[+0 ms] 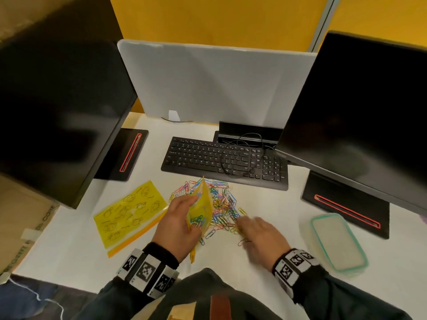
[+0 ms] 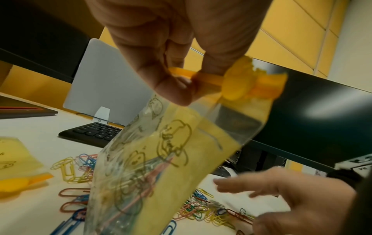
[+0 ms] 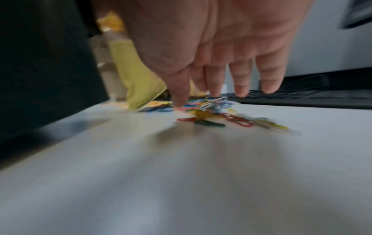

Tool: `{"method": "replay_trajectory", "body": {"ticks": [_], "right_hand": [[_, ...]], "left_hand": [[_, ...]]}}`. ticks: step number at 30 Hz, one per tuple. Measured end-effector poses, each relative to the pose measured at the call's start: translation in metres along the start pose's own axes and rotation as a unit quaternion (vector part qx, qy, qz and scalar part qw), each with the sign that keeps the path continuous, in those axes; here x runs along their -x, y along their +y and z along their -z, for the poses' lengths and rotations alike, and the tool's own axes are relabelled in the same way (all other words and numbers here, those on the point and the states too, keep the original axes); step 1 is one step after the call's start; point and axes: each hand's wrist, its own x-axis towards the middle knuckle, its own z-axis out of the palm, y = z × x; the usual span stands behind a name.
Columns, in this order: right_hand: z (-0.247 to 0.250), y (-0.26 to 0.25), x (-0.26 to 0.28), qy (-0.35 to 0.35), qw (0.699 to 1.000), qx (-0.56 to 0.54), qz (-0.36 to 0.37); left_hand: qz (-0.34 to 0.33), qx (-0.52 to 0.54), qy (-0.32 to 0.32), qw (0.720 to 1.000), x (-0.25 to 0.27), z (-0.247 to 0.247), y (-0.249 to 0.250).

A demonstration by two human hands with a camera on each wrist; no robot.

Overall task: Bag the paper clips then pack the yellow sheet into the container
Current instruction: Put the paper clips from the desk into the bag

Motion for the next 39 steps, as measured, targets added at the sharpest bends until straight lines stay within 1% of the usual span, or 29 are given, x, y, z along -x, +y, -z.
{"method": "replay_trajectory", "body": {"ticks": [1,2,3,4,5,8,10,11,13,15,16,17,19,24,26,31,34,37,38,39], "right_hand": [[0.003,0.004,0.004,0.040,0.996,-0.046,-0.062],[0.004,0.007,0.008,0.056,0.987,-0.084,-0.123],[0.004,0.010,0.010,0.057,0.977,-0.108,-0.173],[0.003,0.011,0.009,0.052,0.970,-0.123,-0.205],[0.002,0.011,0.005,0.048,0.966,-0.133,-0.218],[0.003,0.004,-0.016,0.059,0.967,-0.146,-0.199],[0.009,-0.003,-0.030,0.076,0.964,-0.183,-0.179],[0.014,-0.005,-0.036,0.073,0.961,-0.208,-0.167],[0.022,-0.007,-0.041,0.023,0.967,-0.216,-0.131],[0.026,-0.007,-0.041,-0.058,0.984,-0.129,-0.106],[0.026,-0.007,-0.039,-0.085,0.988,-0.076,-0.103],[0.025,-0.007,-0.039,-0.097,0.989,-0.037,-0.105],[0.021,-0.007,-0.044,-0.081,0.990,-0.020,-0.116],[0.015,-0.016,-0.071,0.009,0.990,-0.077,-0.117],[0.013,-0.021,-0.078,0.033,0.991,-0.074,-0.109],[0.010,-0.026,-0.081,0.043,0.993,-0.035,-0.100],[0.010,-0.022,-0.078,0.038,0.993,-0.037,-0.104],[0.018,-0.017,-0.066,0.053,0.986,-0.090,-0.127],[0.022,-0.016,-0.061,0.072,0.980,-0.124,-0.137],[0.027,-0.017,-0.056,0.095,0.968,-0.178,-0.152]], "left_hand": [[0.002,0.000,0.000,1.000,0.000,0.000,-0.001],[0.006,0.000,0.002,1.000,0.001,-0.001,-0.002],[0.009,0.001,0.003,1.000,0.001,-0.001,-0.003],[0.009,0.005,0.005,1.000,0.001,-0.001,-0.004],[0.008,0.009,0.007,1.000,0.001,-0.001,-0.005],[0.005,0.013,0.014,1.000,0.001,0.000,-0.006],[0.005,0.015,0.016,1.000,0.002,0.003,-0.005],[0.005,0.016,0.017,1.000,0.002,0.004,-0.005],[0.006,0.016,0.020,1.000,0.003,0.007,-0.004],[0.012,0.013,0.023,1.000,0.004,0.010,-0.005],[0.013,0.011,0.022,1.000,0.005,0.010,-0.006],[0.014,0.010,0.021,1.000,0.005,0.010,-0.006],[0.015,0.009,0.017,1.000,0.005,0.010,-0.006],[0.025,0.002,0.009,1.000,0.007,0.013,-0.006],[0.030,0.003,0.013,0.999,0.008,0.014,-0.007],[0.026,0.006,0.016,1.000,0.007,0.014,-0.008],[0.025,0.008,0.010,1.000,0.006,0.014,-0.006],[0.018,0.015,0.002,1.000,0.004,0.012,-0.006],[0.016,0.017,-0.002,1.000,0.003,0.011,-0.007],[0.014,0.017,-0.006,1.000,0.003,0.009,-0.007]]}}
